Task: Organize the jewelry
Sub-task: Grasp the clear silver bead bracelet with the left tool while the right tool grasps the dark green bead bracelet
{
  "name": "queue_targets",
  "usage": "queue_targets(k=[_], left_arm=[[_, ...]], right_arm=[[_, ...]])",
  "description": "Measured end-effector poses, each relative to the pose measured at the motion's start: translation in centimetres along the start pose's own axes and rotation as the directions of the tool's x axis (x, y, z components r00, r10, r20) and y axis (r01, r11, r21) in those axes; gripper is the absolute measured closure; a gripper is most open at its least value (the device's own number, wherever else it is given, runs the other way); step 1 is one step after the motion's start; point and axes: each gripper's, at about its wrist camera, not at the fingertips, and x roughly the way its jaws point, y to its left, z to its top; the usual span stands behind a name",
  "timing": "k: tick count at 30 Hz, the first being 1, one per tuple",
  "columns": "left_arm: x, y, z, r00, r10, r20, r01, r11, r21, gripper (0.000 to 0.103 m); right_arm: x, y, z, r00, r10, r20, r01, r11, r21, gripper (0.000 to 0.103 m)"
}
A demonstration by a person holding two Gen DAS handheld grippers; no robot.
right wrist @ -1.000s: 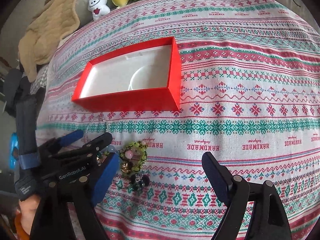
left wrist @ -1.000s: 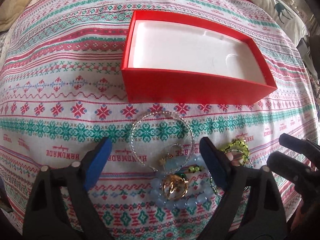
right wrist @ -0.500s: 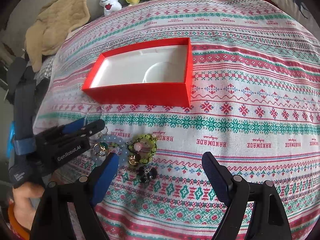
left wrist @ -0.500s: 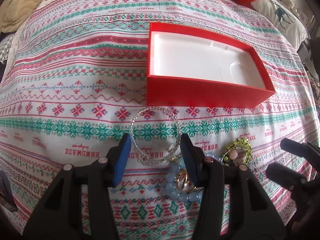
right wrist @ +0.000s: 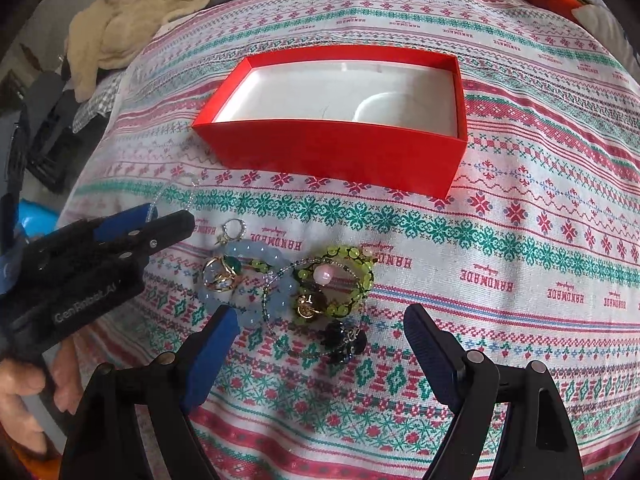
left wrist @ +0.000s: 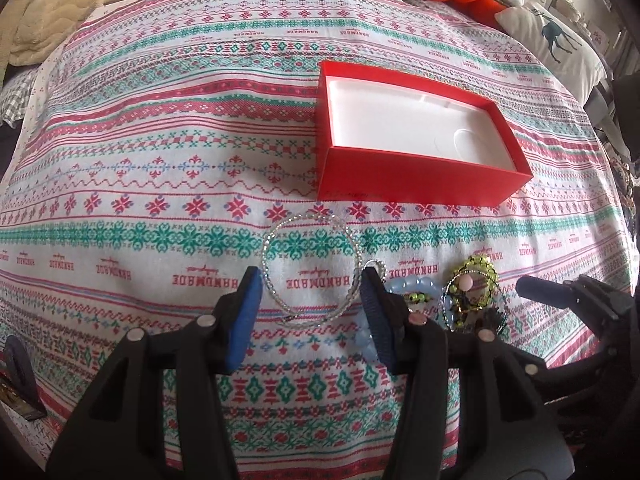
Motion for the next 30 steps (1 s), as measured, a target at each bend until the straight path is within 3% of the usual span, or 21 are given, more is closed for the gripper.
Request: queue_targets(k=[5, 7, 11, 13, 15, 18, 30], left_arm=[[-0.1, 0.3, -0.1, 1.0, -0.001, -0.003, 0.001, 1.0, -0.001, 0.051], [-0.1, 0.4, -0.3, 1.0, -0.001, -0.003, 0.001, 1.0, -0.003, 0.051], [-0.2, 0.6, -0.5, 1.0, -0.001, -0.007, 0.001, 1.0, -0.003, 0.051], [-0.2, 0.5, -0.5, 1.0, -0.001, -0.008, 0.001, 1.0, -0.002, 0.051], [-0.2, 0.2, -0.4, 1.0, -0.002, -0.006, 0.002, 1.0, -0.002, 0.051], [-0.4, 0.2, -0.3, 1.0, -0.006, 0.0, 0.006, 1.0, -0.003, 0.051], [-0.7, -0.2, -0.4, 1.0, -0.011, 0.008, 0.011, 1.0, 0.005, 0.051]], right_arm=[[1.3, 1.3, 0.2, 1.0, -0.025, -0.016, 0.024, 0.999, -0.03, 0.028], [1.7, 1.7, 0.3, 0.999, -0.046, -0.02, 0.045, 0.998, -0.046, 0.04], [1.8, 2.4, 0.4, 0.998, -0.065, -0.006, 0.065, 0.995, -0.07, 0.05], [1.8, 2.9, 0.7, 0.998, -0.068, 0.002, 0.068, 0.995, -0.08, 0.065], [1.6, 2.9, 0.6, 0.998, -0.065, 0.005, 0.065, 0.994, -0.083, 0.067], [1.1, 2.6, 0.6, 0.998, -0.059, 0.014, 0.06, 0.995, -0.083, 0.079], [-1.1, 1.3, 1.0, 0.997, 0.056, 0.056, -0.053, 0.997, -0.06, 0.098]])
